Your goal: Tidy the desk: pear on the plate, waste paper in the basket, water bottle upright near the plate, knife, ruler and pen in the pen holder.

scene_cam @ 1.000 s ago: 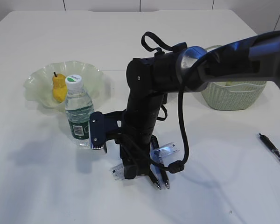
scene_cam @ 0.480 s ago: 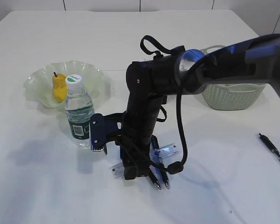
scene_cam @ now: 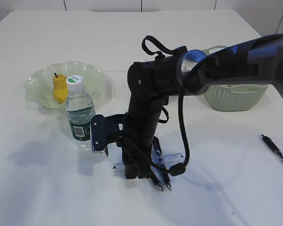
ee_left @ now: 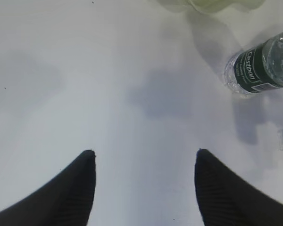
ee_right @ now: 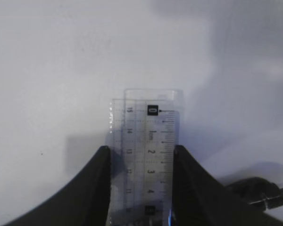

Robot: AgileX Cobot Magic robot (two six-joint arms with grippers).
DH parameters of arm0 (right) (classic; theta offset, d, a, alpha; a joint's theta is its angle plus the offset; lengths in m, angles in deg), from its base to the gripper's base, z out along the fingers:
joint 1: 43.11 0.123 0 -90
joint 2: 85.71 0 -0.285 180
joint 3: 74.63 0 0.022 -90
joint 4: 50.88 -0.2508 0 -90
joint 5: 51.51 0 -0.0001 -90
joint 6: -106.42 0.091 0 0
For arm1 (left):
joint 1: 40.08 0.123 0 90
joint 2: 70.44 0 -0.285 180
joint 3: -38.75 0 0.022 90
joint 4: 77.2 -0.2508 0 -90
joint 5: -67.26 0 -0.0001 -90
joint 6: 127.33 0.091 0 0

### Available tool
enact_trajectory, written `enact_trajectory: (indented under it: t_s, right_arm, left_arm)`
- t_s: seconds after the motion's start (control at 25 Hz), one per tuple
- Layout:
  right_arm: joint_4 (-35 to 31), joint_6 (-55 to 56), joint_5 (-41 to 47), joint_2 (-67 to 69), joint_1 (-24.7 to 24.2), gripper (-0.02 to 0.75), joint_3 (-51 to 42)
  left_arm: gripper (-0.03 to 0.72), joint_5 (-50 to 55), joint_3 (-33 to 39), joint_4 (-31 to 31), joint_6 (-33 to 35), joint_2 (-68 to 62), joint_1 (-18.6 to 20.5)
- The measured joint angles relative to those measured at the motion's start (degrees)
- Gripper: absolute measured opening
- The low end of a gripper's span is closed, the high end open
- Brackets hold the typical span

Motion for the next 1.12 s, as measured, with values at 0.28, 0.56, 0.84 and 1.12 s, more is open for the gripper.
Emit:
enact_trajectory:
  t_s: [0.28,0.56,0.84,1.12]
  right_arm:
    - [-0.10,0.53,0.36,-2.44,0.00,0.285,0.00]
    - [-0.99,2.54,0.45,-9.26,-0.43,0.285,0.00]
    - [-5.58,2.82,0.29,-18.59,-8.50,0.285,-0.25]
    - [-17.20,2.82,-7.17,-24.45,-18.62,0.285,-0.25]
  left_arm:
    - [0.466,0.00,0.00,0.00,0.00,0.00,0.00]
    - [0.467,0.00,0.00,0.00,0.00,0.00,0.00]
    - [0.467,0.23,0.00,-0.02,0.00,0.00,0.00]
    - [0.466,0.56,0.00,-0.02,0.00,0.00,0.00]
